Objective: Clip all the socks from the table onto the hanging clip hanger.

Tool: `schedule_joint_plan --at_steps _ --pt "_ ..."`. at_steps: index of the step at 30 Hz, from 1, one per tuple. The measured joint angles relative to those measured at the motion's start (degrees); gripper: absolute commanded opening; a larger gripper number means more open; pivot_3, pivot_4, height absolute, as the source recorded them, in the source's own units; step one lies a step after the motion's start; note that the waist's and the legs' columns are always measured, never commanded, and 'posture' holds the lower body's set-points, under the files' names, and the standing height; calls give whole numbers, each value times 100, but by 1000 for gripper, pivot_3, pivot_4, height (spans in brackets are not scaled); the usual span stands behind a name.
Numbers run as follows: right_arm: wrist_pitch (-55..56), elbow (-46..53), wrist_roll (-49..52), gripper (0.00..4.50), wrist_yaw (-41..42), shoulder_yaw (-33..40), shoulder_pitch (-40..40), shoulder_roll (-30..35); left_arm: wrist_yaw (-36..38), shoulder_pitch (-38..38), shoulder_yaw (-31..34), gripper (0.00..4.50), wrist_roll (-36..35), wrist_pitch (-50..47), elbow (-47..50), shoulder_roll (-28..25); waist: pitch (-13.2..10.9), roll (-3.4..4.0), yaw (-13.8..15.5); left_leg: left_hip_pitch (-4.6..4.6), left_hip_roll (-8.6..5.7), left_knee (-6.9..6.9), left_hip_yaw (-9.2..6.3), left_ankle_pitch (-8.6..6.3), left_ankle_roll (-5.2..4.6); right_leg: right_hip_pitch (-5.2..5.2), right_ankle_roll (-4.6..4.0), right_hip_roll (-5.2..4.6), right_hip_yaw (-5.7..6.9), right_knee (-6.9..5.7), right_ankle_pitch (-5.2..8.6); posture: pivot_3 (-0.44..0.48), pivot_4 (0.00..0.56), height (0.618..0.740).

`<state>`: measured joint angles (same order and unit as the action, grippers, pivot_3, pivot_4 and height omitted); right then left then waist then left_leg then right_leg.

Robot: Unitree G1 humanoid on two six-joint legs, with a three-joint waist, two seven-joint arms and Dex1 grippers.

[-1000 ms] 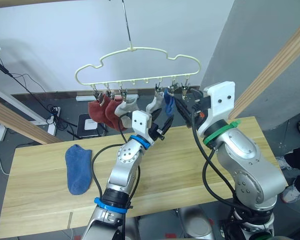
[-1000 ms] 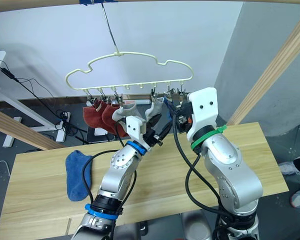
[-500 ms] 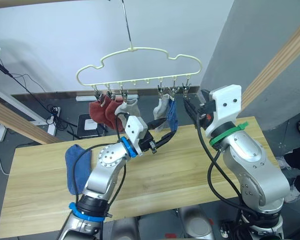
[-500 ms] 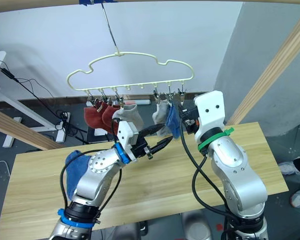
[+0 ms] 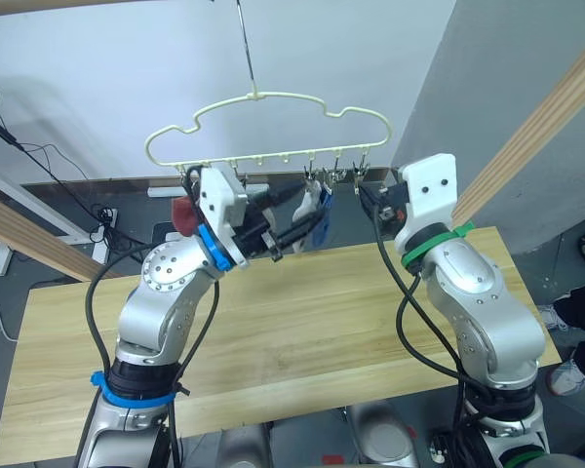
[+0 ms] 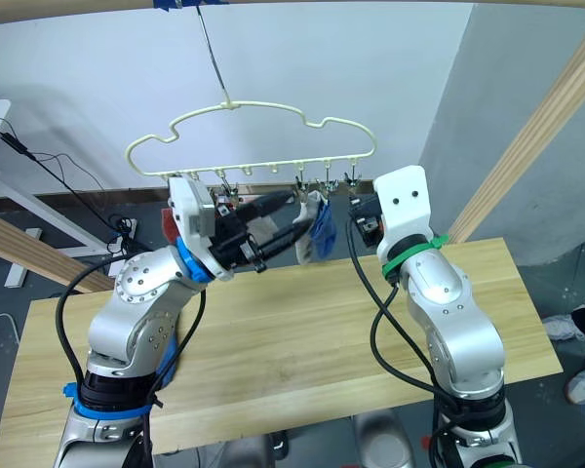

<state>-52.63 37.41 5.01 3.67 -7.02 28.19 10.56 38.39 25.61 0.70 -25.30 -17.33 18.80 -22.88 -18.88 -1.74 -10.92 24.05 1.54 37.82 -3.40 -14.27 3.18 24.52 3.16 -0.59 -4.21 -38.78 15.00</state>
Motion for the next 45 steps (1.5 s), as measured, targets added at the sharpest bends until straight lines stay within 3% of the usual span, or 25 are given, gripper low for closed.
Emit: schedule_joint_plan --at_steps 23,31,45 --pt "755 -1086 -375 2809 -98 43 489 -340 -31 102 -10 2634 173 -69 -105 -144 0 0 25 -1 0 1 -1 0 0 0 -2 -1 0 -7 -1 -224 295 740" --pt "145 -881 -274 2809 -369 372 491 -1048 -25 106 -14 2634 180 -69 -105 -144 0 0 27 -1 3 3 -4 0 0 1 -3 -3 1 -12 -1 -228 290 740" --pt "-442 -507 -114 2809 -715 679 489 -1654 -6 159 -24 2634 186 21 -163 -144 0 0 22 -1 1 3 -3 0 0 1 -2 -12 2 -12 -1 -233 286 740"
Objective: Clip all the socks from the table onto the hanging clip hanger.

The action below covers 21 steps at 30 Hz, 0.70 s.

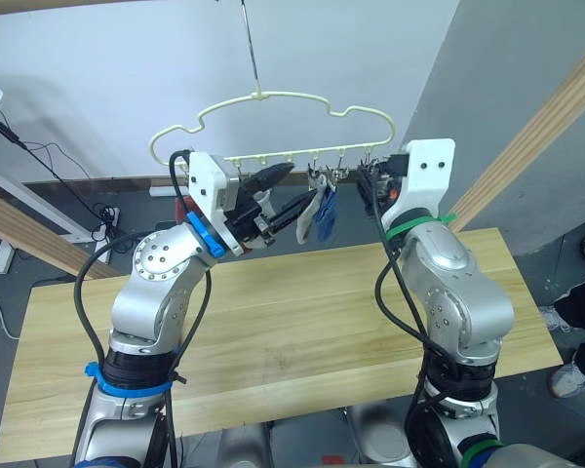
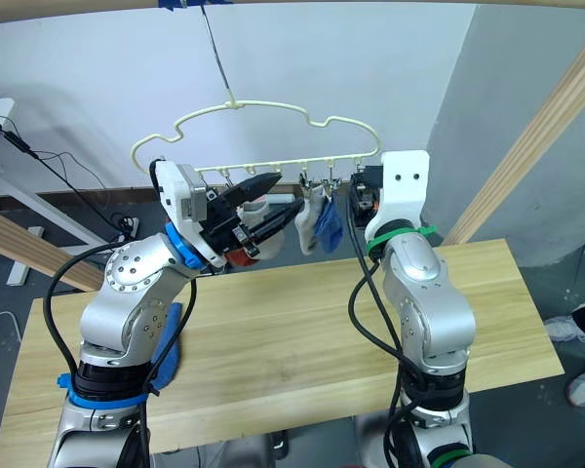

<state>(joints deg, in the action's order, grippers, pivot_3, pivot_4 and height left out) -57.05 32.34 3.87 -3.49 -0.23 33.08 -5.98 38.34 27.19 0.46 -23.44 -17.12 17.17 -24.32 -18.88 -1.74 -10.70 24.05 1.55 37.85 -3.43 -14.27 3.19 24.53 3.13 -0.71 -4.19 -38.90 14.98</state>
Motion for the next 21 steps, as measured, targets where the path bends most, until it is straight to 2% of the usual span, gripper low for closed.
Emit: schedule_joint_plan --at_steps 13,16,21 --pt "-13 9 211 2809 -8 65 1 -181 91 17 -9 2634 20 35 -140 0 0 0 -7 0 0 0 0 0 0 0 0 -1 1 -1 0 -238 282 740" --pt "-6 10 245 2255 -5 60 1 -181 98 14 -9 2656 43 37 -140 1 0 0 -7 0 0 0 0 0 0 0 0 -1 1 -2 0 -238 282 740" --pt "30 13 274 640 13 16 1 -177 103 7 -12 2656 74 40 -140 3 0 0 -8 0 0 1 0 0 0 0 0 -1 1 -2 0 -238 282 740"
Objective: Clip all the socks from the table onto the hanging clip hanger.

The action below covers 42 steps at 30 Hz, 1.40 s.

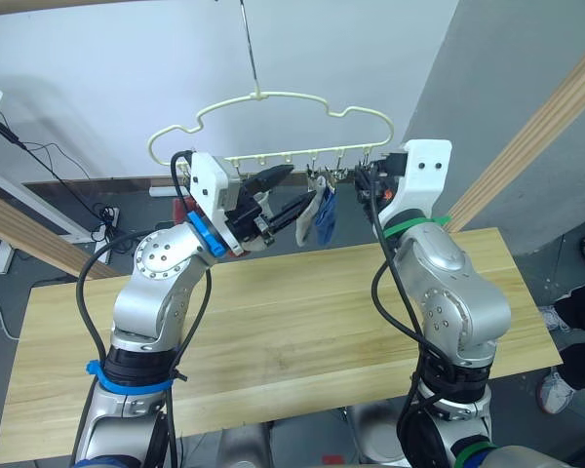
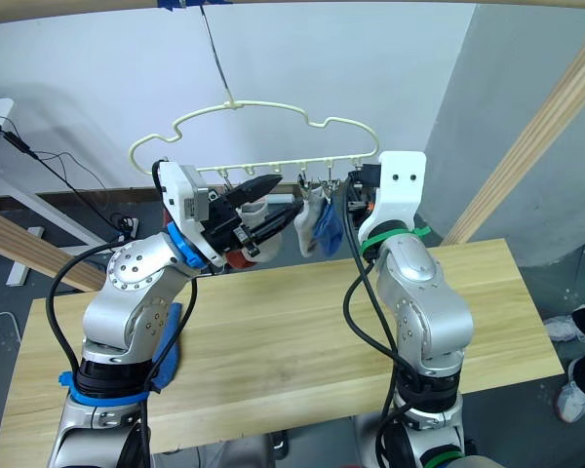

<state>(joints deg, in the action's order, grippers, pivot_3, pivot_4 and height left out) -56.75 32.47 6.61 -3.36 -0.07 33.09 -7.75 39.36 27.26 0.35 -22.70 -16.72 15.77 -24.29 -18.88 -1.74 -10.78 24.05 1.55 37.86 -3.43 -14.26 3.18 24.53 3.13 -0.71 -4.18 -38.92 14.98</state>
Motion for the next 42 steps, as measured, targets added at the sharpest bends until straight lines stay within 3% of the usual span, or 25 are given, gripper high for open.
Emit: schedule_joint_plan --at_steps 2,14,19,42 --pt "29 4 3 118 12 -35 0 5 1 -21 -1 2656 16 7 0 3 0 0 -1 0 0 0 0 0 0 0 0 0 1 0 0 -238 282 740" --pt "134 9 1 118 81 -180 -1 118 11 -413 -123 2656 216 228 5 1 0 0 -12 0 0 2 -1 0 0 0 0 -1 0 -2 0 -240 281 740" --pt "134 9 -95 1768 34 -186 -13 264 11 -412 -123 2656 239 235 4 2 0 0 -13 0 0 2 0 0 0 0 0 -1 0 -2 0 -241 281 740" --pt "135 7 -86 1768 -91 -177 -12 65 23 -333 -122 2656 238 235 3 81 0 0 -20 0 1 3 -1 0 0 0 -1 -1 1 -5 0 -244 275 740"
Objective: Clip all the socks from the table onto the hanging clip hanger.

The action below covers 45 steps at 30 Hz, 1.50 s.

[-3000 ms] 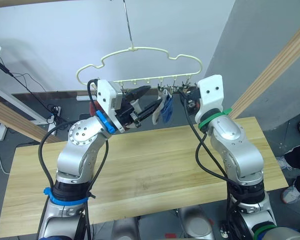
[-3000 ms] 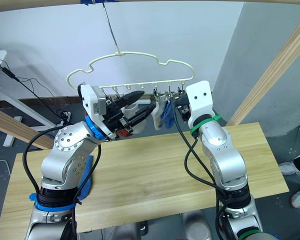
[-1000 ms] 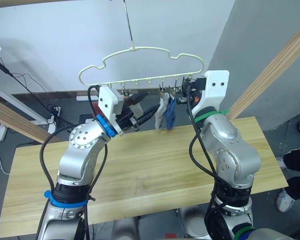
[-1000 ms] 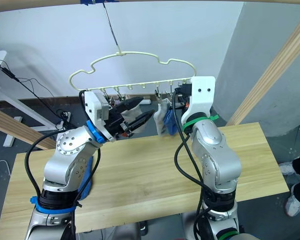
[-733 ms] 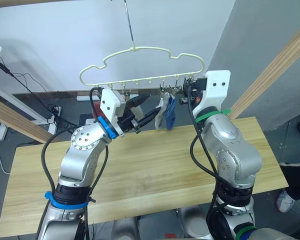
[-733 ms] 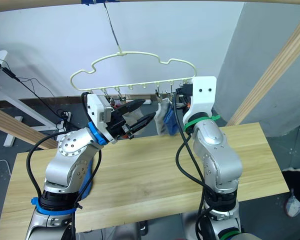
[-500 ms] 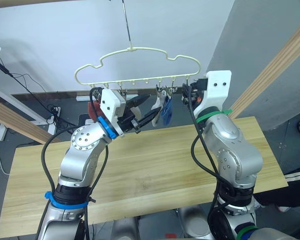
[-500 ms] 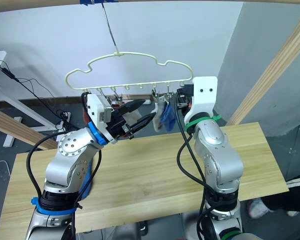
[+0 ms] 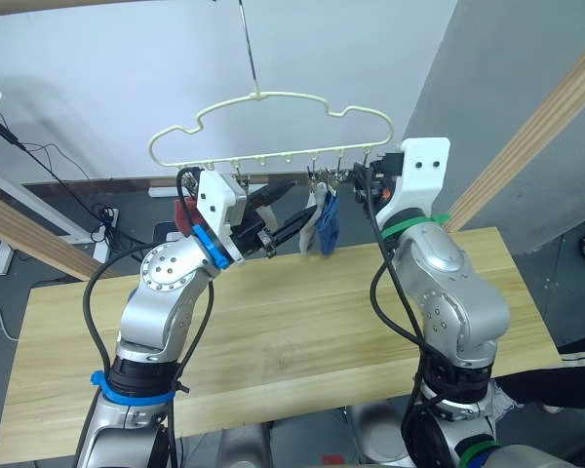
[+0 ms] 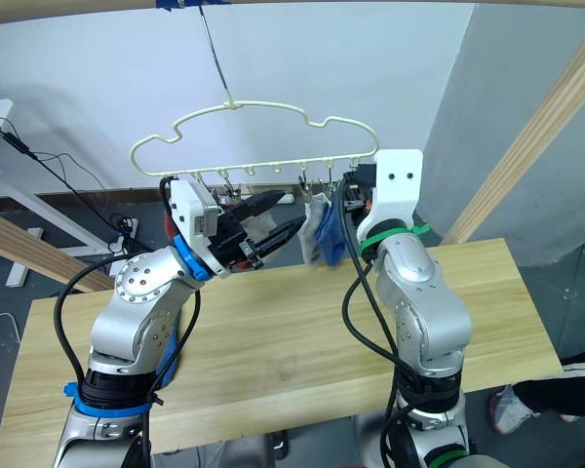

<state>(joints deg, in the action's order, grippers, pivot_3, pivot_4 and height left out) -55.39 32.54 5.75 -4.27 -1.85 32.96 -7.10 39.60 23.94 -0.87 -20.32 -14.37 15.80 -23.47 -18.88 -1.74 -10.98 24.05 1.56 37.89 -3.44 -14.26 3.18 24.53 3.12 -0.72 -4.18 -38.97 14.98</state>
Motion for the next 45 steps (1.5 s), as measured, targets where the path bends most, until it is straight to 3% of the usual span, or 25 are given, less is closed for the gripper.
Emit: schedule_joint_plan --at_steps 32,35,39,45 --pt "380 -144 179 1768 -600 -79 1 -90 105 118 -21 2656 21 10 -60 76 1 0 -11 0 0 3 0 0 0 0 0 -2 0 -2 0 -252 272 740" --pt "382 -144 215 1217 -603 -102 1 -90 105 118 -24 2656 22 10 -60 77 1 0 -11 0 0 3 0 0 0 0 0 -2 0 -3 0 -251 272 740" --pt "426 -144 235 106 -602 -171 1 -89 104 118 -55 2656 24 12 -60 77 2 0 -11 0 0 3 0 0 0 0 -1 -2 0 -3 0 -251 271 740" --pt "490 -144 238 32 -602 -184 1 -89 101 115 -66 2656 26 13 -60 78 3 0 -9 1 0 6 -1 1 0 -1 0 -6 0 -4 -1 -254 270 740"
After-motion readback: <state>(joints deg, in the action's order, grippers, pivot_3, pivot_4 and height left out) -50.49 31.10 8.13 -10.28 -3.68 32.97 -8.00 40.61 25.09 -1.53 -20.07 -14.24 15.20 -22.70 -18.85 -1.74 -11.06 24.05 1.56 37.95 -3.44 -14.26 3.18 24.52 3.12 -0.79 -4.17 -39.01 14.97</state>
